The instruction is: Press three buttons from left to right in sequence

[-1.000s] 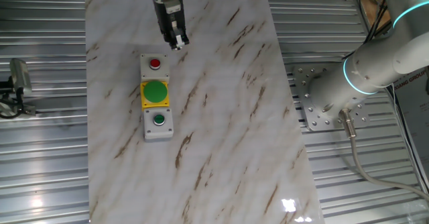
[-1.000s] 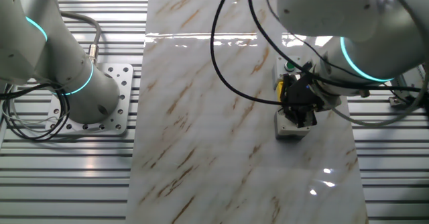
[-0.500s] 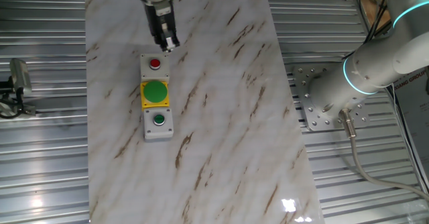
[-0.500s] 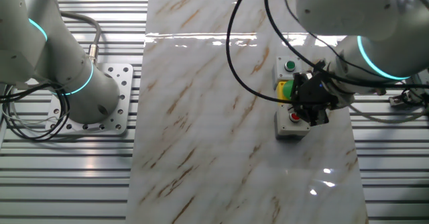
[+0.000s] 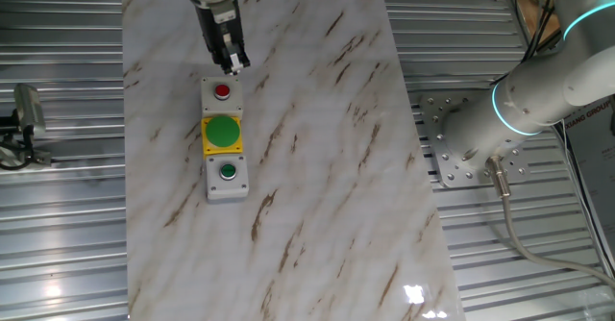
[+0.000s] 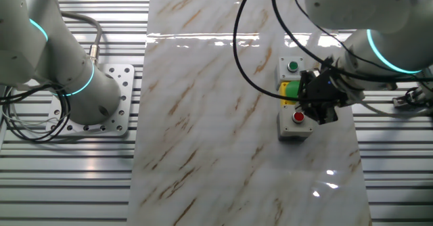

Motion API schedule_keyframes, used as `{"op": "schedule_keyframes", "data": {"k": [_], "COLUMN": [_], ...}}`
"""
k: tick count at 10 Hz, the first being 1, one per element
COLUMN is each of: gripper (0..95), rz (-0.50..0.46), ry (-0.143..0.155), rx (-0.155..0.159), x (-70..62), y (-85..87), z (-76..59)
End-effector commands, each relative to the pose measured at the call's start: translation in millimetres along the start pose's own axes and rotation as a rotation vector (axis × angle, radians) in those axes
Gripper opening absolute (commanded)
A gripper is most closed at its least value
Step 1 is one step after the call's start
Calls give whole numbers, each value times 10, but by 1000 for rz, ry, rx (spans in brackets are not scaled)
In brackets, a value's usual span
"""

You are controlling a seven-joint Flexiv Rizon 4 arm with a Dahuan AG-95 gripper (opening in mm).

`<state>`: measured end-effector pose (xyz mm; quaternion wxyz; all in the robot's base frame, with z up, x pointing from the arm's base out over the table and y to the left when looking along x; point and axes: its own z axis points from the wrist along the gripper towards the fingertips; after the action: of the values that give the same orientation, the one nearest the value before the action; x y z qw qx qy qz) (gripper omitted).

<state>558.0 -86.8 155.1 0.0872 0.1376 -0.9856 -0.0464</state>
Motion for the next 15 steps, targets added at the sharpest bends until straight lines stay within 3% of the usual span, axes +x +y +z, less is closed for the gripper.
{"op": "schedule_keyframes", "data": {"k": [1,9,15], "gripper": [0,0,0], "rz": [0,-1,-30], "ry": [-6,-34,-41], "rx": [0,24,35], "x": [-12,27,19], "y": [5,50,56], "z": [-15,133,141]}}
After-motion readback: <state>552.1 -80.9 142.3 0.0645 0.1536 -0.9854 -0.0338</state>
